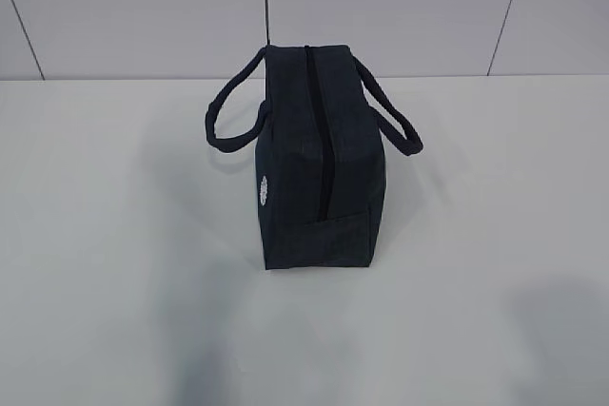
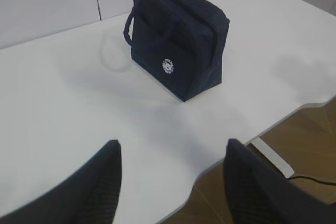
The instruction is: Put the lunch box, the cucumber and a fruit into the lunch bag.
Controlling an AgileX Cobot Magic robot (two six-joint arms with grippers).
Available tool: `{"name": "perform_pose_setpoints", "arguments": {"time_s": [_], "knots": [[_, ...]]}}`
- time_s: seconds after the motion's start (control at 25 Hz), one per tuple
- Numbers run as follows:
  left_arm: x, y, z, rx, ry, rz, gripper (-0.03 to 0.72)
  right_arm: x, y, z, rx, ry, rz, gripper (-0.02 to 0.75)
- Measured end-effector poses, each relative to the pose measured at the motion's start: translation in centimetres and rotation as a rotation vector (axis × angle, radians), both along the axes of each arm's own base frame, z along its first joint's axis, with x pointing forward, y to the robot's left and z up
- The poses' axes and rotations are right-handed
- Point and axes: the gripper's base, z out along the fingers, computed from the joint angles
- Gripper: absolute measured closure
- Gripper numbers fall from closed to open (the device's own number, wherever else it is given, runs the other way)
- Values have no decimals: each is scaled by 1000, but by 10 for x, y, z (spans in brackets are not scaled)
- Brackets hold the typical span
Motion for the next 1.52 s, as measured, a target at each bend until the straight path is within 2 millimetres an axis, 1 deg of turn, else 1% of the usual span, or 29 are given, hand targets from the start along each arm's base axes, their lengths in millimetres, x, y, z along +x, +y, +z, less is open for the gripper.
{"name": "perform_pose_setpoints", "arguments": {"time_s": [0.12,0.2,0.36,0.44,0.48,0.6,0.84,1.0,1.4,1.52], "knots": [[-6,3,-18,2,1,-1,244,-2,-4,-19,-24,5,-33,369],[-8,4,-30,6,7,0,244,1,-6,-31,-39,25,-55,369],[-9,7,-54,40,24,16,244,16,-6,-58,-46,128,-68,369],[-5,6,-62,64,47,24,246,22,-6,-71,-32,184,-77,369],[-4,7,-65,76,53,29,249,24,-6,-74,-29,199,-82,369],[0,7,-73,109,70,46,259,26,-6,-76,-17,195,-90,369],[8,8,-80,137,46,81,271,36,-6,-80,2,145,-103,369],[9,8,-79,136,38,87,274,36,-6,-80,5,143,-104,369],[9,8,-80,137,38,88,309,36,-6,-80,6,139,-104,369],[9,8,-80,137,40,117,312,36,-6,-80,6,139,-105,369]]}}
